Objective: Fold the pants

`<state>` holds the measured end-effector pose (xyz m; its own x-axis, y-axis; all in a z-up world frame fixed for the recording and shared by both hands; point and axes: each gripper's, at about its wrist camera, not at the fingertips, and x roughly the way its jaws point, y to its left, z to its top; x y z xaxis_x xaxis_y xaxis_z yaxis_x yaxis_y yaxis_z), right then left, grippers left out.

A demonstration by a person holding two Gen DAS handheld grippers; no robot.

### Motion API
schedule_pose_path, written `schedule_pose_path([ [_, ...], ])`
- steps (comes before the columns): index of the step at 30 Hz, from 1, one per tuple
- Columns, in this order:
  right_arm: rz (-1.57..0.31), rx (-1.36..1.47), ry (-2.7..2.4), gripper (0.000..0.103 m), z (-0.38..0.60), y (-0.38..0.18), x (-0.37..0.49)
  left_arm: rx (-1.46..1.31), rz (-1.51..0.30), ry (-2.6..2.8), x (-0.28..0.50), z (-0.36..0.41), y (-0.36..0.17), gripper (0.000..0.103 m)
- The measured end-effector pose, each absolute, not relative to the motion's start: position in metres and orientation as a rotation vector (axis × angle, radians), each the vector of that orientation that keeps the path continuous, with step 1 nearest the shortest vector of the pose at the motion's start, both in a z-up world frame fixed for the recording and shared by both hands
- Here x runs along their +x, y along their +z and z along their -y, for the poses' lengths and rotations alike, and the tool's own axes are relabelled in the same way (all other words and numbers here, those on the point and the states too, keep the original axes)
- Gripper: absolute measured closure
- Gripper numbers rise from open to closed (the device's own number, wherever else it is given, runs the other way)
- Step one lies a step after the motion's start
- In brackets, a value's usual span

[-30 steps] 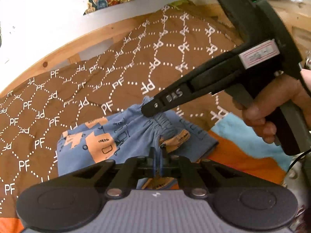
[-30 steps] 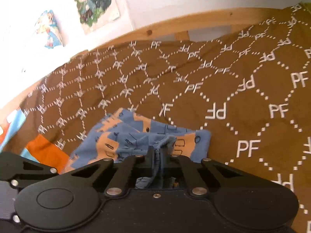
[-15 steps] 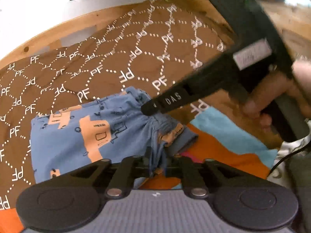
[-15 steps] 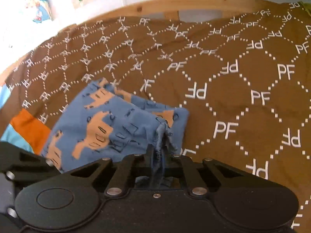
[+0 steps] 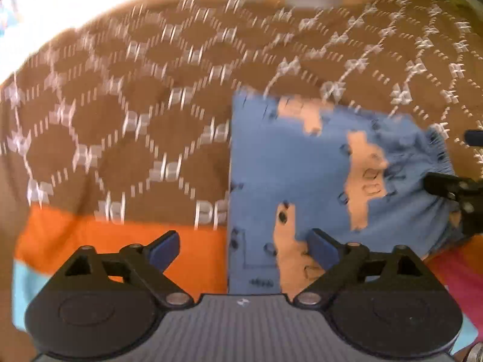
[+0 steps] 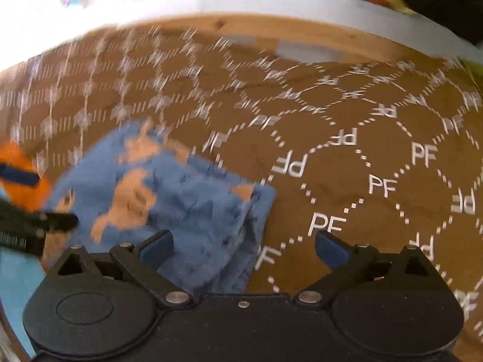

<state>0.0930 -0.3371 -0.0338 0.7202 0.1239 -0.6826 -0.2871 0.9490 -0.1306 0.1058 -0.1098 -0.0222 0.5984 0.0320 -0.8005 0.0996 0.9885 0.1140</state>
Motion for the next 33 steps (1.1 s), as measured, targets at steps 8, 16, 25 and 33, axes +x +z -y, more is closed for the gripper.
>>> schedule_pose_path([
  [8, -0.824, -0.278, 0.316, 0.001, 0.36, -0.024, 0.1, 0.042, -0.968, -0.055, 0.096, 0.089, -0.026, 0.0],
  [16, -0.606, -0.041, 0.143, 0.001, 0.381, -0.003, 0.093, 0.026, -0.959, -0.056, 0.102, 0.083, -0.018, 0.0],
  [25, -0.362, -0.307, 0.138, 0.001, 0.303, -0.041, 0.093, 0.113, -0.628, -0.057, 0.13, 0.106, 0.004, 0.0],
  [33, -0.407, -0.467, 0.057, 0.001, 0.307, -0.063, 0.109, 0.302, -0.604, 0.031, 0.19, 0.14, -0.036, 0.0],
])
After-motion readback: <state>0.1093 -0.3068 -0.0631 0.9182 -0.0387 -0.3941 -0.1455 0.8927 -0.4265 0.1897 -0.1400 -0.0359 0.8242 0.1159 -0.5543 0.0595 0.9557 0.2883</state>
